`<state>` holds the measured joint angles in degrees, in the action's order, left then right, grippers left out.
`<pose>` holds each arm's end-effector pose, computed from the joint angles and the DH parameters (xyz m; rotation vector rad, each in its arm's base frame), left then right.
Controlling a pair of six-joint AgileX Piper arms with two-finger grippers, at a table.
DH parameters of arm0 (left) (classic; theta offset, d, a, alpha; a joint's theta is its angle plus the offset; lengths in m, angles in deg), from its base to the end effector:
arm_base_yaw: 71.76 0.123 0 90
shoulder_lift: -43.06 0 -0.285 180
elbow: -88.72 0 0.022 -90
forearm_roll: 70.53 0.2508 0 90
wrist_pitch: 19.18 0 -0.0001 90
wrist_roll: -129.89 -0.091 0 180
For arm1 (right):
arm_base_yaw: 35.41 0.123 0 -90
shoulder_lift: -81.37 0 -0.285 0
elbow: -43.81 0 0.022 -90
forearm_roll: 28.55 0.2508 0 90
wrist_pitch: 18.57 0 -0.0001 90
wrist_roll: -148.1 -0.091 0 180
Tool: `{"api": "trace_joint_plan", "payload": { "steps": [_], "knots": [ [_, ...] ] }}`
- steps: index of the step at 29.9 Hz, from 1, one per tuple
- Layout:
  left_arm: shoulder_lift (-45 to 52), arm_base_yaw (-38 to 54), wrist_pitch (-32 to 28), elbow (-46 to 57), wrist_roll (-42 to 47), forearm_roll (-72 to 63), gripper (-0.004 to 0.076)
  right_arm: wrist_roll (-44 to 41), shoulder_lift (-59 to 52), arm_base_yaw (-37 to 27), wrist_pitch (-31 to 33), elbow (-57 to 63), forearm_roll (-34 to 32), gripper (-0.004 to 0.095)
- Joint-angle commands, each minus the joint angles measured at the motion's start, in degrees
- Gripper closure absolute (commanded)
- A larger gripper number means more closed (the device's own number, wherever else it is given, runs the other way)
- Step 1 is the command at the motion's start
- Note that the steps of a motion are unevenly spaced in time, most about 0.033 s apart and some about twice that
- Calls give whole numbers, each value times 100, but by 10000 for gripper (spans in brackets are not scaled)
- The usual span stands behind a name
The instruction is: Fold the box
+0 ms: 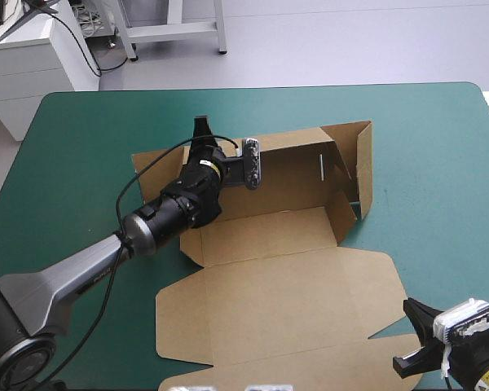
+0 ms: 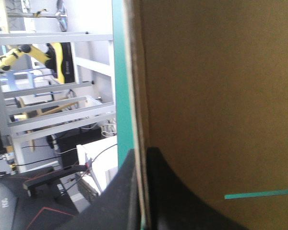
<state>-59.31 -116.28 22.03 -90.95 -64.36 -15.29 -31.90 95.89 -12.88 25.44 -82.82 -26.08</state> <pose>0.2982 -0.2241 0.3193 1.5912 1.5858 0.8033 0.0290 0.0150 0.2753 -0.3735 1.9292 0.3085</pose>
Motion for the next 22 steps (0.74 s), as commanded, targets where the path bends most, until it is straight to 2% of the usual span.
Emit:
{"api": "trace_joint_plan", "payload": {
  "steps": [1,5,7,12,22],
  "knots": [
    [408,-301,-213,461,1157,1223,732,30,90,-48,-448,-139,16,927],
    [661,-646,-27,1169,2395,2499,732,30,90,-48,-448,-139,16,927],
    [789,-842,123,1451,2726,2987,732,30,90,-48,-448,-139,16,927],
    [1069,-1323,449,1917,2801,3220,732,30,90,-48,-448,-139,16,927],
    [1139,-1433,404,2313,2917,3185,732,30,90,-48,-461,-137,16,927]
  ]
}}
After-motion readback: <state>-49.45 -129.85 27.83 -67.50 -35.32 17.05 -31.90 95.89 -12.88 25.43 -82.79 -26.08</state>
